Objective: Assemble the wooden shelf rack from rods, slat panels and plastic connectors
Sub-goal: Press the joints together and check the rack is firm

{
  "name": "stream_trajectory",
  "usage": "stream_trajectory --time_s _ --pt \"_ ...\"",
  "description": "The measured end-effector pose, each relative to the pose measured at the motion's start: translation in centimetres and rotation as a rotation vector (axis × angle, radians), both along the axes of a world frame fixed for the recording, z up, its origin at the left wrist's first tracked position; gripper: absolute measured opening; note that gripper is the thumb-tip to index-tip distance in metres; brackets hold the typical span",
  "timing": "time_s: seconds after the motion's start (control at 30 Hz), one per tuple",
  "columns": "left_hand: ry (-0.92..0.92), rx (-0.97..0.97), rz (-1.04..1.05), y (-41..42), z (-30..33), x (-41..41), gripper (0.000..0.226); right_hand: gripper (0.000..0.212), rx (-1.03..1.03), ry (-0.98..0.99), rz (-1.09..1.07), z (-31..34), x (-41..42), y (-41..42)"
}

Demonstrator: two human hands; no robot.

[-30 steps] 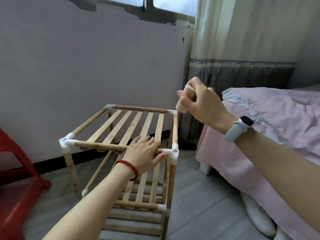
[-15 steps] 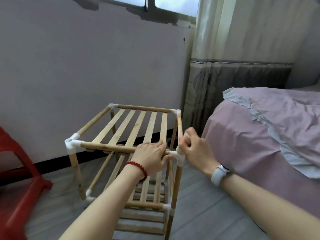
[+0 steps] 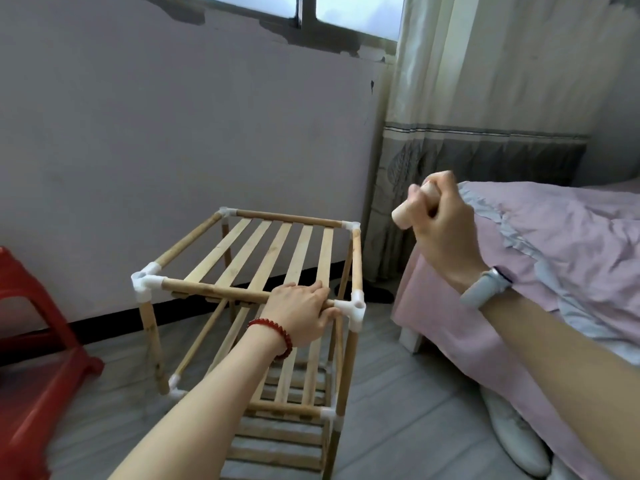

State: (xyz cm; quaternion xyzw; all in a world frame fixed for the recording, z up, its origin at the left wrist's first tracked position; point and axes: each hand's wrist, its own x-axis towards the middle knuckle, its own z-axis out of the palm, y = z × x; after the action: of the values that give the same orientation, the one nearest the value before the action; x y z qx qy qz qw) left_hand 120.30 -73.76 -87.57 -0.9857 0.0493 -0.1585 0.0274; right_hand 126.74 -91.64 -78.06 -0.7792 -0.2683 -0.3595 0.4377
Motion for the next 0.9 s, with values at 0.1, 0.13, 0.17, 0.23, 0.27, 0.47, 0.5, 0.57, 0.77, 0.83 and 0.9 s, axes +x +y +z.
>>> stream_trajectory --time_s 0.1,0.13,0.17,0.23,0.27,0.47,0.5,0.57,0.77,0.83,0.9 --pt "-0.014 -0.005 0.002 0.2 -0.1 0.0 0.039 0.014 -0.209 0.010 -0.014 -5.0 -2.7 1.2" --pt "-0.019 -0.007 0.001 0.4 -0.1 0.0 0.037 0.014 -0.390 0.125 0.020 -6.9 -3.6 1.3" --pt "-0.024 -0.008 -0.001 0.6 -0.2 0.0 0.036 0.015 -0.562 0.201 0.029 -7.7 -3.6 0.9" --pt "-0.027 -0.025 -0.003 0.7 -0.2 0.0 0.036 0.018 -0.618 0.197 0.014 -6.0 -1.4 0.2" --pt "-0.020 -0.038 -0.012 0.7 -0.2 0.0 0.036 0.017 -0.506 0.161 0.012 -4.7 -0.8 0.0" --pt "-0.027 -0.170 -0.012 2.4 -0.4 -1.0 0.035 0.023 -0.536 0.214 0.043 -7.1 -2.0 2.3" --pt "-0.030 -0.160 0.022 3.4 -0.6 -1.6 0.041 0.025 -0.586 0.265 0.025 -7.5 -2.0 2.4" --pt "-0.074 -0.158 0.114 5.9 -0.9 -3.0 0.049 0.027 -0.627 0.240 0.006 -6.6 -1.6 2.8" --pt "-0.197 -0.553 0.616 15.3 -0.6 -7.5 0.097 0.023 -0.511 0.292 0.328 -6.1 -4.8 8.0" --pt "-0.195 -0.952 0.602 17.3 -0.8 -8.1 0.102 0.024 -0.511 0.318 0.386 -6.6 -5.3 10.0" --pt "-0.219 -1.111 0.521 17.8 -1.3 -8.4 0.078 0.026 -0.548 0.326 0.394 -7.2 -5.2 11.2"
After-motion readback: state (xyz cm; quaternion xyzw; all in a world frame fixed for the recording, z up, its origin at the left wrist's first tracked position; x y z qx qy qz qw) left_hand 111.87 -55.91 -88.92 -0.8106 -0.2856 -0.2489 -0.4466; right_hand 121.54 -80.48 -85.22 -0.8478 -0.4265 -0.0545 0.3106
